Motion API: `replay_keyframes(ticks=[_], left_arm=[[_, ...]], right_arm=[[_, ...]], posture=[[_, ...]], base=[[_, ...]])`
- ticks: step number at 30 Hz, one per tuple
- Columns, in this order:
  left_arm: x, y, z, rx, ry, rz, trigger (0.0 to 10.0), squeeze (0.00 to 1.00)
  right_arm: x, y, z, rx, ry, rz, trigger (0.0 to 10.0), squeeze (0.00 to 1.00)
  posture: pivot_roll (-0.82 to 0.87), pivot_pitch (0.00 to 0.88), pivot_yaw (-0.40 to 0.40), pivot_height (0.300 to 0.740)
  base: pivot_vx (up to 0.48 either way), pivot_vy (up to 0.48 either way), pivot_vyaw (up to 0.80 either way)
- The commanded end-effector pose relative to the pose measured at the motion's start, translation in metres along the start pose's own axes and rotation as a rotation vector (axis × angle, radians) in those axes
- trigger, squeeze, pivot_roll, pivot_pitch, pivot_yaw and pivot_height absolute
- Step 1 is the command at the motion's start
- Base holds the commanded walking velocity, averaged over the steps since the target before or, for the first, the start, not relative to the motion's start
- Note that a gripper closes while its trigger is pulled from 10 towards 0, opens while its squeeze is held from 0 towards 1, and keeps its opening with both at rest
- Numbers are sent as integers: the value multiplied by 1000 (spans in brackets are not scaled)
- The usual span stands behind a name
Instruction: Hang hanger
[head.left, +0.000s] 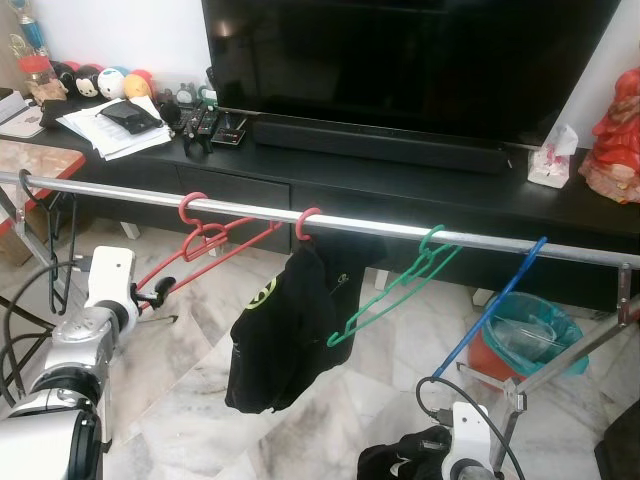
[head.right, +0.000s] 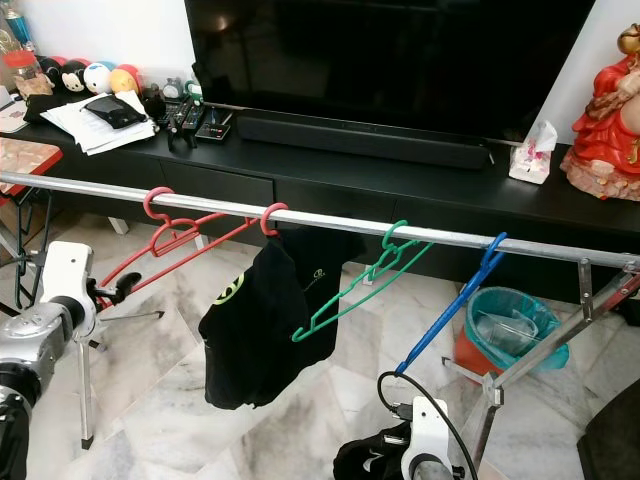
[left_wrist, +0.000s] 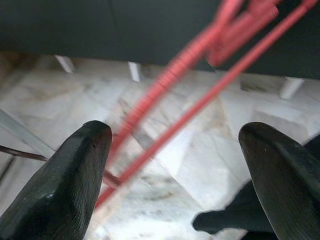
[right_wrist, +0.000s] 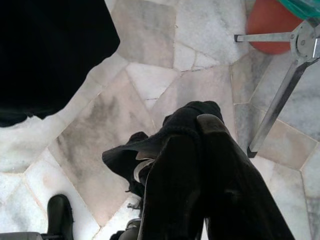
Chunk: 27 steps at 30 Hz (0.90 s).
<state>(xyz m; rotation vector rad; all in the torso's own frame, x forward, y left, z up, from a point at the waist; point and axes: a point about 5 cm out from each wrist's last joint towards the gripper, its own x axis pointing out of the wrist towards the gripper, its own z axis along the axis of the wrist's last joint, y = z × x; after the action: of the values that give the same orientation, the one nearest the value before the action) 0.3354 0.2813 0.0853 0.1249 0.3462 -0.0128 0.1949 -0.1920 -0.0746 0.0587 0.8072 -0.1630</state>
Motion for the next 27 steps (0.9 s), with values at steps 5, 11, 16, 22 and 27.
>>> replay_keyframes(ticks=[5,11,16,22,27], left_arm=[[0,-7,-4,-29,14,-65,10000,0],[2,-11,5,-64,-34,-135,10000,0],[3,-10,21,-79,-113,-164,10000,0],[3,-10,52,-72,-259,-191,10000,0],[3,-2,44,107,-194,-51,10000,0]], right_arm=[[0,-5,0,8,5,-12,10000,0],[0,-5,0,9,4,-13,10000,0],[0,-5,0,8,4,-13,10000,0],[0,-4,-1,6,5,-10,10000,0],[0,-3,-1,-1,6,-4,10000,0]], posture=[[69,52,-50,736],[69,52,-49,736],[68,44,-44,736],[70,30,-42,736],[75,21,-42,736]], base=[[0,0,0],[0,0,0],[0,0,0],[0,0,0],[0,0,0]])
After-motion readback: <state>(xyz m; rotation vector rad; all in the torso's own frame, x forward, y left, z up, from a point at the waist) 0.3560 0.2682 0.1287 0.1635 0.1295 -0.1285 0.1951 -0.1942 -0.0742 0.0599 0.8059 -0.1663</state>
